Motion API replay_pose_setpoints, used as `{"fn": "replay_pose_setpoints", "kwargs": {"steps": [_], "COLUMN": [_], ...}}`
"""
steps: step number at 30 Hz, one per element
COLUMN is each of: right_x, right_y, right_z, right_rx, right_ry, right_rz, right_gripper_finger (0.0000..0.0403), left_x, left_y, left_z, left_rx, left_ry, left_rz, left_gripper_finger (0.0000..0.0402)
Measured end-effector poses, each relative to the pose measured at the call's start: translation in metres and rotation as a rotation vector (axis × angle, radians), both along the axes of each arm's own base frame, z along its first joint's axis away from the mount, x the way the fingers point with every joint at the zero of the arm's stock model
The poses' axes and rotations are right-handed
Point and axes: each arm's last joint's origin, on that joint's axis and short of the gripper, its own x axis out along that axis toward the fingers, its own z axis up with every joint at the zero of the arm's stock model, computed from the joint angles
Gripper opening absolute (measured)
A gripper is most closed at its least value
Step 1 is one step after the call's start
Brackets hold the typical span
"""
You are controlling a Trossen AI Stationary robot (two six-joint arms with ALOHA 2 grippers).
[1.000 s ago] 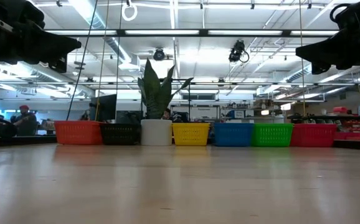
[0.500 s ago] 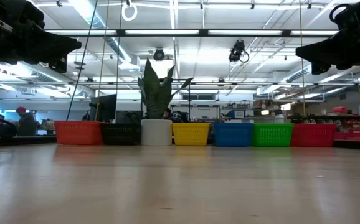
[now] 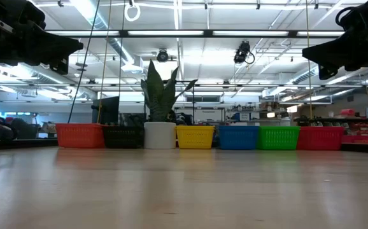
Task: Stack baskets by color
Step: Return to home position
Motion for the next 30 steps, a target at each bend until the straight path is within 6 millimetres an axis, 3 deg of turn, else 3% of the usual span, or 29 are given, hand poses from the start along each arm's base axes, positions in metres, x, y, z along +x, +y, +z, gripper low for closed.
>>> {"fn": "replay_pose_setpoints", "kwargs": {"steps": [30], "right_x": [0.0], "right_y": [0.0], "right_z": [0.0], "right_rx": [-0.002], "right_ry": [0.0], "right_rz": [0.0], "right_gripper_finger": [0.0014], "left_x": [0.0], "left_y": [0.0], "left_z": [0.0], "left_rx": [0.0], "left_ry": [0.0], "left_rz": [0.0], "left_gripper_finger": [0.0024]}}
